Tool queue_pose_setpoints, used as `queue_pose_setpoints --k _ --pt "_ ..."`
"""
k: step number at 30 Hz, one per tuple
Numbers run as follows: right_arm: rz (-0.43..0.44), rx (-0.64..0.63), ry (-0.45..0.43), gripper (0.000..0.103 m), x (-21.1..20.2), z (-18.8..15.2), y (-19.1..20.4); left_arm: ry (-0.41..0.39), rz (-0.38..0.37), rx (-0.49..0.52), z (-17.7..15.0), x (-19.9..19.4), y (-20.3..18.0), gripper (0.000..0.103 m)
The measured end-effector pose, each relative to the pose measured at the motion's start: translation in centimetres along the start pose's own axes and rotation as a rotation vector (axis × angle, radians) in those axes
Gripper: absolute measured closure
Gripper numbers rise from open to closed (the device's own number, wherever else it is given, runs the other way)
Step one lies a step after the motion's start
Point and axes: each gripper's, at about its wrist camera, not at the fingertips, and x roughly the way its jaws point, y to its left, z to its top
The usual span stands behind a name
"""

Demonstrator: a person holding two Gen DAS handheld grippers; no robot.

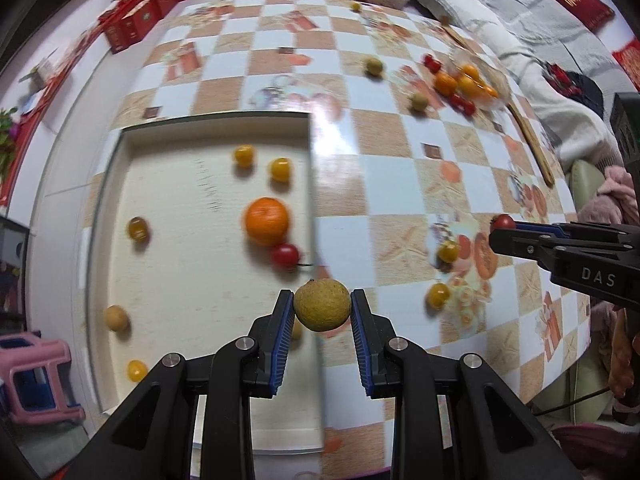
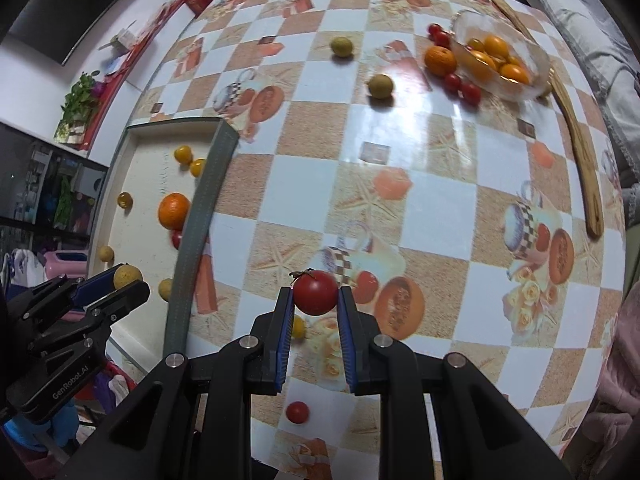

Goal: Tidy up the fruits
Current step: 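Carry both held fruits over the white tray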

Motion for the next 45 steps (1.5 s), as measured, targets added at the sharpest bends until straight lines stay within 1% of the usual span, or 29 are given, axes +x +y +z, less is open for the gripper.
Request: queue_pose_setpoints --k 10,16,20,27,36,45 --pt "0.030 -0.117 0.017 0.079 1.2 2.3 5.6 -0.007 0.064 -0.137 -1.4 0.0 6.9 0.073" --pt "0.048 -0.170 0.029 0.079 2.0 3.6 8.8 0.005 0.100 -0.191 -2.2 0.8 9.8 0.073" --pt "0.054 -0.213 0.036 0.079 2.6 4.4 10.8 0.001 0.108 -0.210 -2.2 1.3 11.0 0.073" --pt "0.070 -0.259 0.053 0.079 3.8 6.0 13.6 -0.007 0.100 -0.218 -1.7 1.6 11.7 0.073" --pt "0.077 -0.270 0.081 0.079 5.2 7.7 14.8 0.004 0.101 -0.240 -1.2 2.7 12.5 0.073" --pt "0.086 -0.284 0.102 0.079 7.1 9.7 16.1 0.024 0.117 -0.230 -0.4 4.3 12.4 0.073"
